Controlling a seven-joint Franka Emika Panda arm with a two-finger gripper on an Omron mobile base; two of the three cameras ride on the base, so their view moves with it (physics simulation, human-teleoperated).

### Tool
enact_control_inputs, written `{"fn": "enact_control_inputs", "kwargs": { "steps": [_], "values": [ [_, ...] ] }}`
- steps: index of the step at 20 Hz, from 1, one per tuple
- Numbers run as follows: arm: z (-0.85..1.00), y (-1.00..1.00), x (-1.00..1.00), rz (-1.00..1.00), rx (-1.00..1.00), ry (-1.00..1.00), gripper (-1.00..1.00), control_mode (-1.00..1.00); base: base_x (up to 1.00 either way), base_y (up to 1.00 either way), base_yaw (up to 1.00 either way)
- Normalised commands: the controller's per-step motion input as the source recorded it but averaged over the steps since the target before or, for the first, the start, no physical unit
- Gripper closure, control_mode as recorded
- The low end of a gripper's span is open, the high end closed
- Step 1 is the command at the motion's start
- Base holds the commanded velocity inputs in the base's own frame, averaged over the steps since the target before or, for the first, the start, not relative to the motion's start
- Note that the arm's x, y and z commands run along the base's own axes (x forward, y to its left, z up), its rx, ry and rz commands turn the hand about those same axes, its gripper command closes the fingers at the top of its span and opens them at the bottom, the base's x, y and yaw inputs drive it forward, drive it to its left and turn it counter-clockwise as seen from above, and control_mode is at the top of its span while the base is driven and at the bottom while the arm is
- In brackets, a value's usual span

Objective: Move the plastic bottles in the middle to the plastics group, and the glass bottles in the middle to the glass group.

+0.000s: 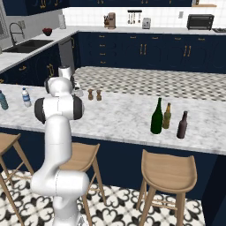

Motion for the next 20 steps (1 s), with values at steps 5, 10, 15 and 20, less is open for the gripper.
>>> {"fn": "enact_control_inputs", "kwargs": {
  "steps": [5,10,15,20],
  "values": [
    [-0.01,0.00,0.00,0.00,0.00,0.00,1.00,-1.00,0.00,0.00,0.00],
    [0.00,0.00,0.00,0.00,0.00,0.00,1.00,-1.00,0.00,0.00,0.00],
    [0.12,0.02,-0.24,0.00,0.01,-0.05,1.00,-1.00,0.00,0.00,0.00],
    [0.35,0.30,-0.54,0.07,0.01,-0.04,1.00,-1.00,0.00,0.00,0.00]
  ]
}}
